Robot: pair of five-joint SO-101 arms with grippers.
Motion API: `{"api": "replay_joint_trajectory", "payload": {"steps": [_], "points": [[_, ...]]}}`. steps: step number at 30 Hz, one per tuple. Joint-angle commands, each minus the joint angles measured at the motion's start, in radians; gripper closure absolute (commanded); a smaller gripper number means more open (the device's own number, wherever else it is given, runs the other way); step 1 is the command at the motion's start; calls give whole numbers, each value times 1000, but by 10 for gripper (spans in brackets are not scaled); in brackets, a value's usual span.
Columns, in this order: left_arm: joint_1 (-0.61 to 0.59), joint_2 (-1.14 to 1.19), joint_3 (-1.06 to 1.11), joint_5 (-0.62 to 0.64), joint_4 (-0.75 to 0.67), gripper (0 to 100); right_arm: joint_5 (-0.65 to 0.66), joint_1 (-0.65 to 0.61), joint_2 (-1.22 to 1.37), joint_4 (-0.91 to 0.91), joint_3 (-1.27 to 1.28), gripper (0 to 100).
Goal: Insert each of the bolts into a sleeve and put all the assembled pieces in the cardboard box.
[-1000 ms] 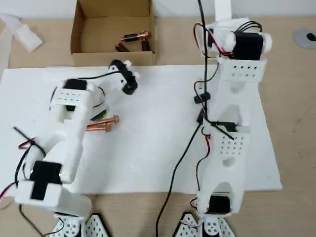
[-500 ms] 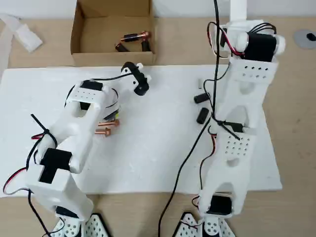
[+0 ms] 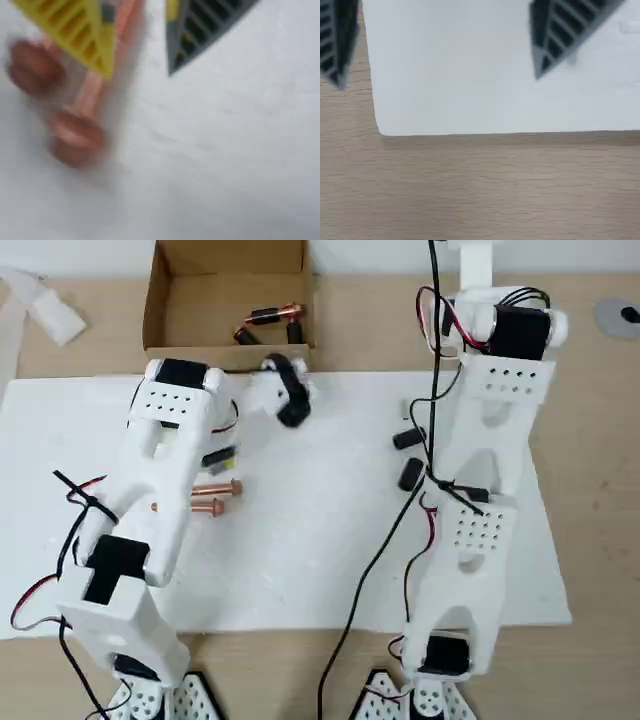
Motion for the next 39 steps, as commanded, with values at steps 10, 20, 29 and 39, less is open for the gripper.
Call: {"api": "replay_joint_trajectory", "payload": {"steps": [10,20,29,39], "points": [[-11,-38,43,-143,23,918,8,7,-10,20,-35,720],[-3,-36,104,-126,-14,921,5,-21,-10,20,-31,720],[60,99,181,-11,-215,921,6,-27,-10,20,-31,720],[37,150,183,3,-239,943,6,-24,-10,20,-31,720]]}}
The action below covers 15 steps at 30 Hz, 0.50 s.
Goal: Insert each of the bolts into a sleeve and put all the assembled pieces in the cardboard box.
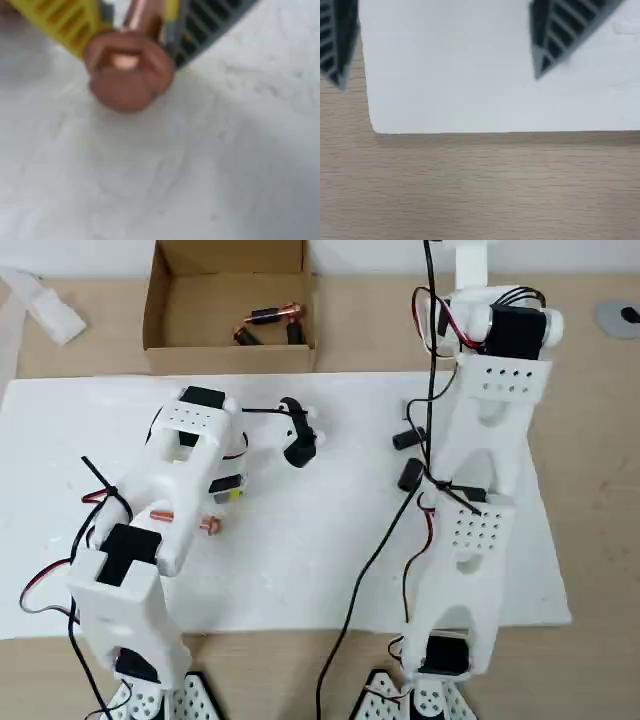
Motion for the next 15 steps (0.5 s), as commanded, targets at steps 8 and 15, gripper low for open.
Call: {"api": "replay_joint_trajectory", "payload": {"steps": [8,15], "points": [[-17,15,-54,84,-6,984,6,-15,-10,20,-31,720],[0,-143,-393,239,245,983,5,-19,-16,21,-30,720]]}}
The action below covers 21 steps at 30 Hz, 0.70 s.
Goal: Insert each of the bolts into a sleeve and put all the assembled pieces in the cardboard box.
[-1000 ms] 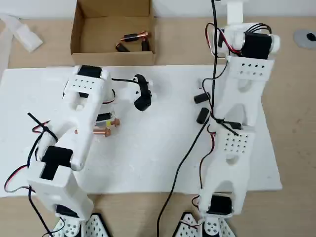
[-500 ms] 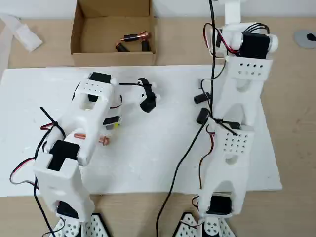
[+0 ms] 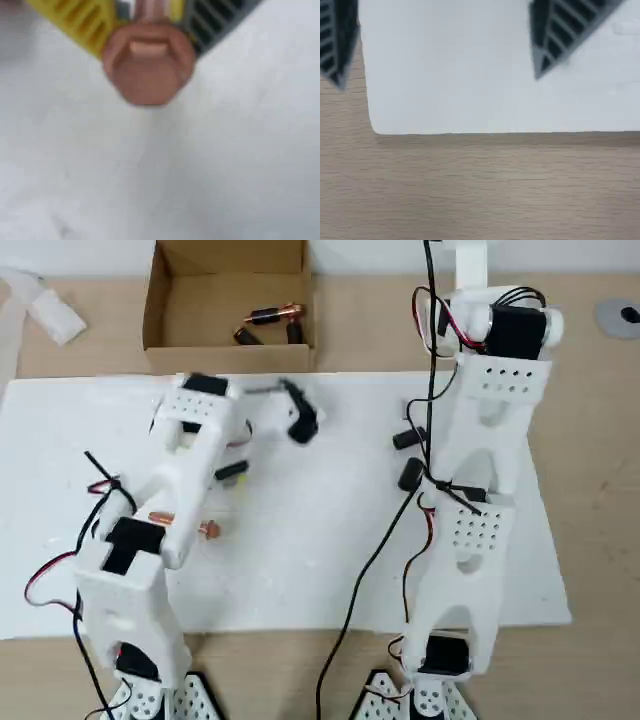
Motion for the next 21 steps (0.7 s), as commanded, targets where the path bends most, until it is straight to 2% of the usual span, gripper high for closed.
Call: {"api": "replay_joint_trajectory", "payload": {"steps": [1,5,8,13,17,21], "points": [[6,-166,-221,97,112,983,5,-13,-16,20,-30,720],[15,-315,-336,284,224,984,3,7,-53,23,-1,720],[11,-423,-347,391,301,985,2,8,-150,23,145,720],[-48,-619,-261,597,304,988,2,2,-463,21,644,720],[-87,-800,-143,718,304,988,6,-28,-722,18,1061,720],[-87,-1018,-29,793,304,993,8,-59,-855,-14,1360,720]]}}
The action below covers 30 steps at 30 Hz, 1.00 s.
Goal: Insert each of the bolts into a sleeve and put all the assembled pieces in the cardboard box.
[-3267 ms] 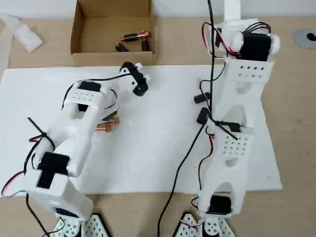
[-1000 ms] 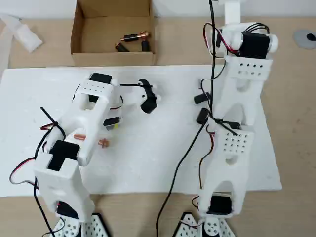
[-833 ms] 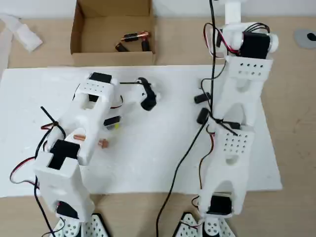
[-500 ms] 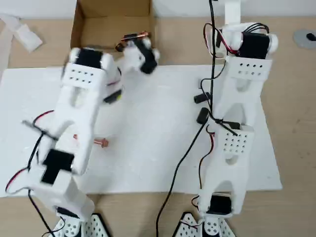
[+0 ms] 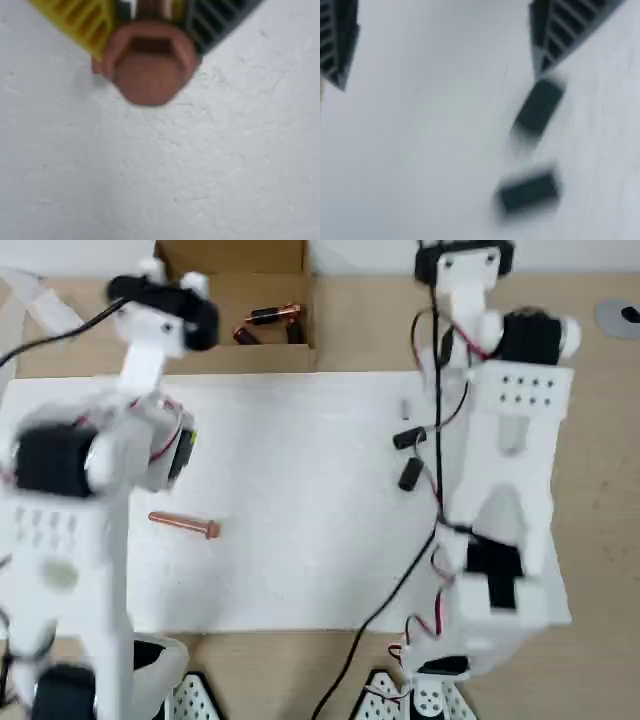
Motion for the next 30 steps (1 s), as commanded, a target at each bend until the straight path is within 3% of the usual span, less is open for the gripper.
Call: {"api": "replay_joint_trajectory", "payload": {"steps": [1,6,10,14,23,30], "points": [[-17,-220,68,55,6,993,8,-33,-140,-29,269,720],[-21,-438,193,89,6,995,25,-31,-116,-138,400,720],[-23,-549,325,84,6,995,276,-36,-47,-141,404,720],[-23,-619,434,89,6,995,308,-38,48,-110,401,720],[-23,-728,592,92,6,995,-235,-45,97,-302,453,720],[-21,-766,605,84,6,994,-353,-44,97,-423,608,721]]}}
